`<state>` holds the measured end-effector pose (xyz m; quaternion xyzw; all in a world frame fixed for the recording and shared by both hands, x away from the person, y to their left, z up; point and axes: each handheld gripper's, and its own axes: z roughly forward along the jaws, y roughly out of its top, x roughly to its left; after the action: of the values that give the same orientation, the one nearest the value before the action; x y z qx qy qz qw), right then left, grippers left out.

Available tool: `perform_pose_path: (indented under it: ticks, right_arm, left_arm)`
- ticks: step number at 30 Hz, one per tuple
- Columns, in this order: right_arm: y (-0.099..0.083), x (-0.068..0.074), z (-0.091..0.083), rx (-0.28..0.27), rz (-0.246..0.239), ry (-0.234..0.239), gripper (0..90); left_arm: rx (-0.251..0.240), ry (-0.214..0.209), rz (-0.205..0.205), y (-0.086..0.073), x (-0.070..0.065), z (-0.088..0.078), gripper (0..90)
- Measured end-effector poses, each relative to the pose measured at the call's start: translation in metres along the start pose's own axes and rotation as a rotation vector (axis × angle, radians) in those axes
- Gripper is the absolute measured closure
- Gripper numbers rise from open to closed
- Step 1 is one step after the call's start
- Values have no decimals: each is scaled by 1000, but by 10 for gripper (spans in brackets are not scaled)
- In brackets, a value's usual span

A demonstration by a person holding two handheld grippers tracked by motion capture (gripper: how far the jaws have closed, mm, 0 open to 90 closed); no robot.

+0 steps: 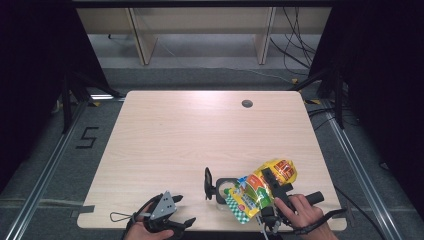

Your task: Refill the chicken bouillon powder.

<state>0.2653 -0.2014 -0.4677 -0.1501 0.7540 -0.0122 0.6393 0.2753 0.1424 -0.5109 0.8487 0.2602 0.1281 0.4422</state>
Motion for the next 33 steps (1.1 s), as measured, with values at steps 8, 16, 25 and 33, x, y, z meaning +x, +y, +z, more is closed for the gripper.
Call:
perform_pose_path:
  ticks: [8,16,25,33]
  right_arm:
    - [1,2,0,-4,12,-16,349]
    - [2,-5,3,-60,-93,-23,349]
    - [0,3,-1,-5,3,-25,349]
    - [1,15,-8,78,157,-36,349]
  left_arm:
    - [-9,-3,-15,0,-1,1,188]
    - [6,3,12,0,0,-1,189]
    - [-33,-5,-34,0,-4,0,189]
    - [-17,2,-19,1,-2,-2,188]
